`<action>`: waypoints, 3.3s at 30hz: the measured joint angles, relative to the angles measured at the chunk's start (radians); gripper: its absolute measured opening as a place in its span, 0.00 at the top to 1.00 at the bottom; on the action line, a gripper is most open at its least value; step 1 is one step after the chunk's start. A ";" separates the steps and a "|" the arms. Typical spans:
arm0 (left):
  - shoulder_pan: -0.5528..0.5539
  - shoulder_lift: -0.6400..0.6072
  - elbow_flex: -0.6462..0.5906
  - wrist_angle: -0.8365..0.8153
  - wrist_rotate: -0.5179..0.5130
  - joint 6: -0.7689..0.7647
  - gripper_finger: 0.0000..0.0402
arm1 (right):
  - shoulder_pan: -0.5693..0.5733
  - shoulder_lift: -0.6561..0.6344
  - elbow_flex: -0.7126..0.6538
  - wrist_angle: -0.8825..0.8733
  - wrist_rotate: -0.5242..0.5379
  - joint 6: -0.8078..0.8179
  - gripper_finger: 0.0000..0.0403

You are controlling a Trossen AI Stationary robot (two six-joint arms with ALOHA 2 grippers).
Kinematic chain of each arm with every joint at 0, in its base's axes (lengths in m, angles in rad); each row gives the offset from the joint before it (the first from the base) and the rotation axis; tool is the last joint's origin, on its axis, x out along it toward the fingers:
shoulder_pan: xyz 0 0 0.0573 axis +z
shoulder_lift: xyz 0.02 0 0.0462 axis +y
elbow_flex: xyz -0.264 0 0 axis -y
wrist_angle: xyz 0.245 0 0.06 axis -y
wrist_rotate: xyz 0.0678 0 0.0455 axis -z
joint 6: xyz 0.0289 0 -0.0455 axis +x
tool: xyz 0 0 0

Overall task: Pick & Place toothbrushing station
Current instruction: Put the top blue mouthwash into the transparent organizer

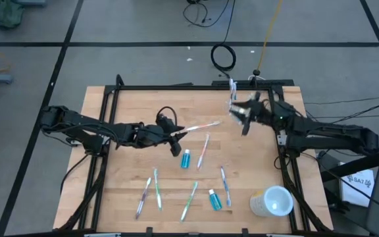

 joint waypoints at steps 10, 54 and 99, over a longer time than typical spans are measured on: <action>0.000 0.051 0.000 -0.136 0.054 -0.457 0.68 | 0.042 0.179 0.037 0.120 -0.052 0.057 0.65; -0.011 0.431 -0.002 -0.024 0.444 0.018 0.42 | 0.063 0.252 0.053 0.109 -0.052 0.141 0.67; 0.019 0.418 0.000 0.621 0.186 0.270 0.58 | 0.089 0.443 0.053 0.301 -0.415 0.089 0.46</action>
